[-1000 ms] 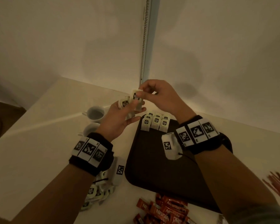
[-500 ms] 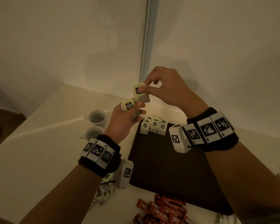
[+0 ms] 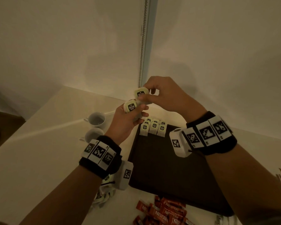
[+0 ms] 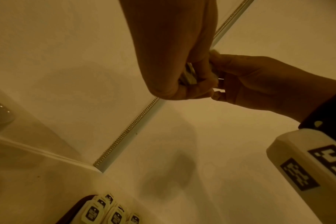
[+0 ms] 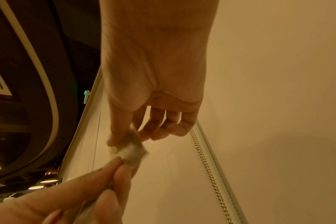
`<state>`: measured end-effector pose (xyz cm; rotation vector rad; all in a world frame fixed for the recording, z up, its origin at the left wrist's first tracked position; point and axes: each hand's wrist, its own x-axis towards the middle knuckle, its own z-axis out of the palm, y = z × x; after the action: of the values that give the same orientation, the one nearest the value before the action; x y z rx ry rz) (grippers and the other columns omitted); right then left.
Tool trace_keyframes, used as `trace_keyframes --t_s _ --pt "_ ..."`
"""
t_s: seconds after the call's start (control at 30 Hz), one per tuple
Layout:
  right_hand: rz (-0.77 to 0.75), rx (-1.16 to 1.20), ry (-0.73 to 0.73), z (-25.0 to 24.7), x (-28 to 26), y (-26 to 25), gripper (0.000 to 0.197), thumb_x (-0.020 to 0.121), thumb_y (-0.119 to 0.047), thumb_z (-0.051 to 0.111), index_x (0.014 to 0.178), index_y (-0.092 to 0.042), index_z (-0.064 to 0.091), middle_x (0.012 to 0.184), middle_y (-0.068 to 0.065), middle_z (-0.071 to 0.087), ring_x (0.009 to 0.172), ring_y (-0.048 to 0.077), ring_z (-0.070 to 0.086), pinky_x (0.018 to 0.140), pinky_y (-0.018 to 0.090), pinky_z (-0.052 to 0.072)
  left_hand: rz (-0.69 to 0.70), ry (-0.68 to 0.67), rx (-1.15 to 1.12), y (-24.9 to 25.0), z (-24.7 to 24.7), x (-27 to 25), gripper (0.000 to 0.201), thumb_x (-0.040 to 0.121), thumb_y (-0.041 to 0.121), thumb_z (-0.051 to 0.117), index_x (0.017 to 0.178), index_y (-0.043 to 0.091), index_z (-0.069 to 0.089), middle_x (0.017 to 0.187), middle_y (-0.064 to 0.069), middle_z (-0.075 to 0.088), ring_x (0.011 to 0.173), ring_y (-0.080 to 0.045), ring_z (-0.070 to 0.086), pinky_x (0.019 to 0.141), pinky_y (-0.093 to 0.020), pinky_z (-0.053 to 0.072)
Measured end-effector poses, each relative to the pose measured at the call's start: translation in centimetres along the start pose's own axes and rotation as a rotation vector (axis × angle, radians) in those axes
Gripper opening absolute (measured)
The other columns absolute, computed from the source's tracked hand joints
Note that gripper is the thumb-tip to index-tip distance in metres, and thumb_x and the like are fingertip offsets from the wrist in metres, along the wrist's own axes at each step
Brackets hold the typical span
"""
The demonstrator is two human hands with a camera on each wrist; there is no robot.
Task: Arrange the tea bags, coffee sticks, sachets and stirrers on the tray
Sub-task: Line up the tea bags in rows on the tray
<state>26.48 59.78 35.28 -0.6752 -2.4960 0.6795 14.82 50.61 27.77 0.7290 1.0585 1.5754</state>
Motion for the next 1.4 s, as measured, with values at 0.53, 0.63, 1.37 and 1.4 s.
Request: trace_keyframes --t_s 0.53,0.63,1.37,1.4 --pt "0.087 0.075 0.166 -0.5 -0.3 0.6 0.019 0.079 -0.033 0.072 0.083 -0.015 0.071 0.076 -0.007 0.063 0.067 0.007 0.055 0.066 0.018 0.044 -0.033 0.024 -0.156 0.1 0.6 0.1 0.008 0.092 0.014 0.054 0.091 0.019 0.061 0.076 0.005 0.071 0.066 -0.009 0.066 0.051 -0.017 0.047" --pt "0.102 0.077 0.177 -0.5 -0.5 1.1 0.014 0.080 -0.029 0.072 0.083 -0.015 0.070 0.076 -0.010 0.062 0.067 0.003 0.053 0.066 0.014 0.043 -0.034 0.031 -0.167 0.0 0.6 0.2 0.008 0.091 0.014 0.054 0.093 0.018 0.061 0.076 0.004 0.070 0.066 -0.009 0.065 0.051 -0.017 0.047" --pt "0.123 0.123 0.194 -0.1 -0.8 2.2 0.009 0.083 -0.020 0.069 0.089 -0.015 0.074 0.076 -0.007 0.067 0.065 0.003 0.057 0.066 0.008 0.042 -0.117 0.059 0.029 -0.8 0.2 0.2 0.018 0.092 0.030 0.056 0.107 0.021 0.060 0.080 0.001 0.069 0.062 -0.015 0.065 0.045 -0.021 0.044" --pt "0.167 0.111 0.189 0.0 -1.2 2.9 0.010 0.084 -0.018 0.068 0.091 -0.015 0.074 0.078 -0.008 0.066 0.065 0.000 0.056 0.066 0.006 0.041 -0.128 0.083 0.037 -0.8 -0.2 0.2 0.022 0.092 0.036 0.054 0.107 0.020 0.061 0.079 0.001 0.068 0.059 -0.016 0.063 0.043 -0.021 0.041"
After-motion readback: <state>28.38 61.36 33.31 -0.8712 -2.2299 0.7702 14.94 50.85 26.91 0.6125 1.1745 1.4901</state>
